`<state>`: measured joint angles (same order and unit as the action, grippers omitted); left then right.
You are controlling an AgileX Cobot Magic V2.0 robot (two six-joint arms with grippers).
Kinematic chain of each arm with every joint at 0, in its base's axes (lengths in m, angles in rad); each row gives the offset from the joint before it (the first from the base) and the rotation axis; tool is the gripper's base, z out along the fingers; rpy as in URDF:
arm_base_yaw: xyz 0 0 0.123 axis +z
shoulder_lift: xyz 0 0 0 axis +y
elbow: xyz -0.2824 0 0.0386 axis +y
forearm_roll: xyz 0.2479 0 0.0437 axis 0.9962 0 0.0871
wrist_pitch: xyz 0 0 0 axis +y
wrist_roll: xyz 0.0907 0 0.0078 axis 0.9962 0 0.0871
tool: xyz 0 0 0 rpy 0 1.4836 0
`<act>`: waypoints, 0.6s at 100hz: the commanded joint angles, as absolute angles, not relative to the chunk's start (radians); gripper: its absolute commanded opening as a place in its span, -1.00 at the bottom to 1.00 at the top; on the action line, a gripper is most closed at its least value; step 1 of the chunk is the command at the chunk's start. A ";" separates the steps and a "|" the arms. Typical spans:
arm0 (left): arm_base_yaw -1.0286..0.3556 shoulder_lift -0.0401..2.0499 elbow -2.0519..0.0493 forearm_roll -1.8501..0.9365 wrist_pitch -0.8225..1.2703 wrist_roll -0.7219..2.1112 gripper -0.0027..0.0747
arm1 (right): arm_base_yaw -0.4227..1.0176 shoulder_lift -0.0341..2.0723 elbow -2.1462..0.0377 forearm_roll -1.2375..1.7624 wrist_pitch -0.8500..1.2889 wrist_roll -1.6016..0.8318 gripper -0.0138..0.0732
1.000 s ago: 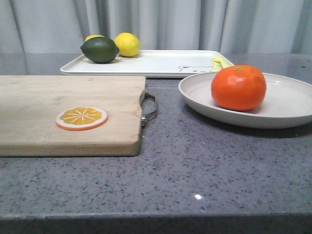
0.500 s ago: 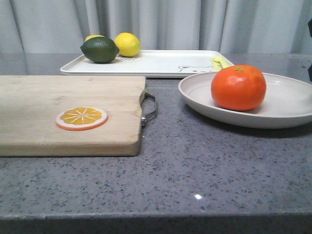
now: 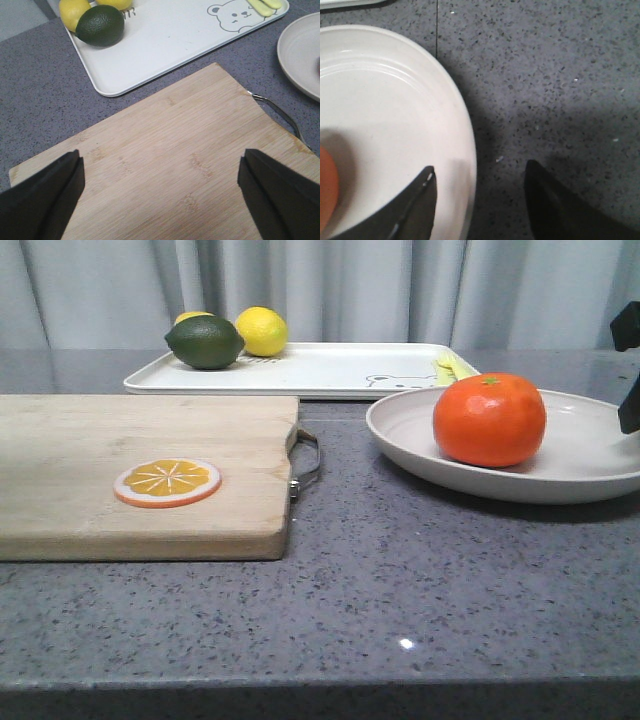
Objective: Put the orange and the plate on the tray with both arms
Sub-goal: 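Move the right gripper to the plate rim and grip the rim, then lift the plate with the orange using the right gripper and carry it onto the tray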
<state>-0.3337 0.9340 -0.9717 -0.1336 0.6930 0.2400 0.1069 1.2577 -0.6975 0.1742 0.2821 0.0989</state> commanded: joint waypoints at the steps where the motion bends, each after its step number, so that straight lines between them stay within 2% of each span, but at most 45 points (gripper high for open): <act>1: -0.328 0.930 -0.998 -0.148 0.626 0.233 0.62 | 0.108 1.242 -0.725 0.180 0.219 0.095 0.27; 15: -0.328 0.930 -0.998 -0.148 0.626 0.233 0.62 | 0.108 1.242 -0.725 0.180 0.228 0.095 0.25; 37: -0.328 0.930 -0.998 -0.148 0.626 0.233 0.62 | 0.108 1.242 -0.725 0.181 0.256 0.095 0.07; 60: -0.328 0.930 -0.998 -0.148 0.626 0.233 0.62 | 0.108 1.242 -0.725 0.194 0.283 0.095 0.02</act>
